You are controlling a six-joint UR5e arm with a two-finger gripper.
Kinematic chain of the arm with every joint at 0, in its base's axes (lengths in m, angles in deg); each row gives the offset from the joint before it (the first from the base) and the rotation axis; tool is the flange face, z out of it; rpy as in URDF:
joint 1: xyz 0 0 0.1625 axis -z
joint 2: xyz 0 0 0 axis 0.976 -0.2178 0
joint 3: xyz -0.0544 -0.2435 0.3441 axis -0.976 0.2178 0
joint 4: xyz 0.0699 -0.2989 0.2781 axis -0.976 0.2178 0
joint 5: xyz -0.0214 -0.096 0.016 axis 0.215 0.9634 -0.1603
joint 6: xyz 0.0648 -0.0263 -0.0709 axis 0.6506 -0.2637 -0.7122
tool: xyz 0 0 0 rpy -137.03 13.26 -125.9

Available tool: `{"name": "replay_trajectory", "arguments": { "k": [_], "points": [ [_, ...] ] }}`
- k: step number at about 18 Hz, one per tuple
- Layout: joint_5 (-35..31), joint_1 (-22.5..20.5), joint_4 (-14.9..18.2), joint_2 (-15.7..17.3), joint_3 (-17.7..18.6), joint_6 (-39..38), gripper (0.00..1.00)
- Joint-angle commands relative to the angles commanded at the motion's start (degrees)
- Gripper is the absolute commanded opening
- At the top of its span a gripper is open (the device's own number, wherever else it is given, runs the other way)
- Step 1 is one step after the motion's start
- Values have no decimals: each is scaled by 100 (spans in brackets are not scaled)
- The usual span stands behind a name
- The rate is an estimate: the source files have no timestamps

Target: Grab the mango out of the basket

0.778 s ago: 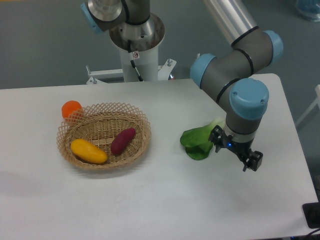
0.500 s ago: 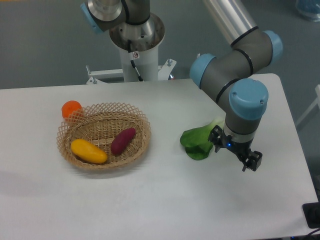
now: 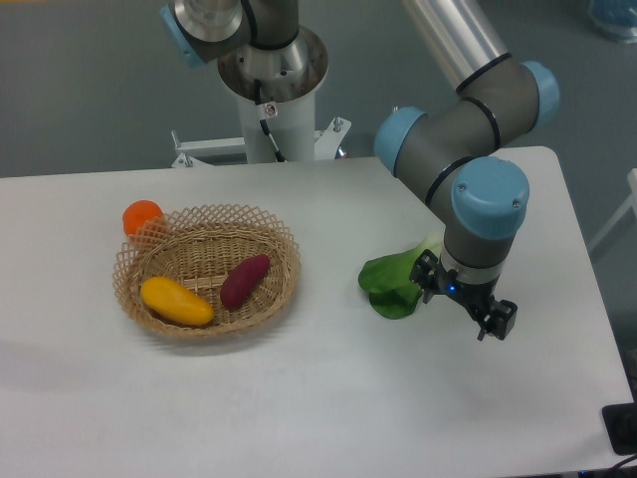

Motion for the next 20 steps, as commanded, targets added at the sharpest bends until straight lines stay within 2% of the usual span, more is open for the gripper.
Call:
{"name": "replay_trajectory", "arguments": {
  "k": [5, 8, 15, 17, 18, 20],
  "points": [
    [35, 228, -70, 553, 852, -88, 100],
    [27, 509, -62, 826, 1169, -728, 100],
    [18, 1519, -44, 1073, 1293, -3056, 100],
    [26, 1853, -61, 1091, 1302, -3698, 100],
    [18, 2203, -70, 1091, 1310, -4223, 100],
    [-26, 2486, -97, 1073, 1354, -4692, 100]
  ]
}}
